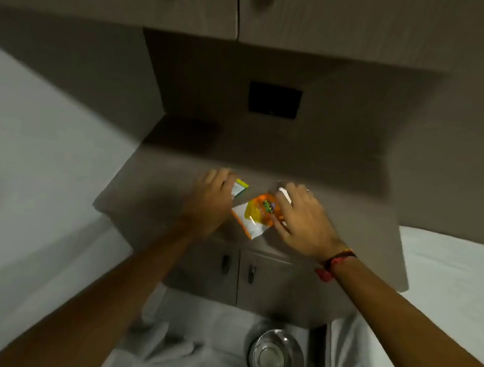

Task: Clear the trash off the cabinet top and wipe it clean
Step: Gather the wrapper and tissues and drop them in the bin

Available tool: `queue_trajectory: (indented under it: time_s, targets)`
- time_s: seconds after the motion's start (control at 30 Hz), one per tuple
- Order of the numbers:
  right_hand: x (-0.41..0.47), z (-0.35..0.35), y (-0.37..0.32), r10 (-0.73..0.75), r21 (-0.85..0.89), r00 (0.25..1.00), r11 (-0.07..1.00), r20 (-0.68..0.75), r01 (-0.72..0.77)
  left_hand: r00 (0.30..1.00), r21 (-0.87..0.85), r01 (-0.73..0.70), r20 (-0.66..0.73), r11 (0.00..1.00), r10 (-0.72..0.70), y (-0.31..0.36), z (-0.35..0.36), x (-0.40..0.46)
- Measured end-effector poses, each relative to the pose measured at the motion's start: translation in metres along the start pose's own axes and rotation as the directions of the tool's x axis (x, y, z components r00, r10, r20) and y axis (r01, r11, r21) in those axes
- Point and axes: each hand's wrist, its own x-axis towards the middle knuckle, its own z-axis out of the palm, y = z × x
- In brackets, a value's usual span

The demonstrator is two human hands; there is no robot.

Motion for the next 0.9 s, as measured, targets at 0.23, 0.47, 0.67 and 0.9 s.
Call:
queue_trajectory:
  time_s: [0.23, 0.47, 0.67, 0.9]
  targets:
    - [0.029, 0.072, -0.023, -0.040, -0.129, 0.929, 0.987, 0.369, 0.093, 0.955, 0.036, 0.194, 0.223, 0.980, -0.197, -0.026, 0.068, 0.006]
    - [0.033, 0.062, -0.024, -0.018, 0.058, 0.990, 0.998, 0.139, 0.010, 0.949, 0.001, 0.315, 0.017, 0.949, -0.315, -0.026, 0.063, 0.006]
    - [0.005, 0.032, -0.051, 0.491, 0.806, 0.857, 0.564, -0.153, -0.179, 0.827, -0.709, 0.193, -0.254, 0.678, -0.501, 0.015, 0.023, -0.027]
    - [-0.143, 0.089, -0.094, 0.621, 0.868, 0.784, 0.401, -0.020, -0.295, 0.972, -0.829, 0.048, -0.089, 0.558, -0.216, 0.105, 0.076, -0.144]
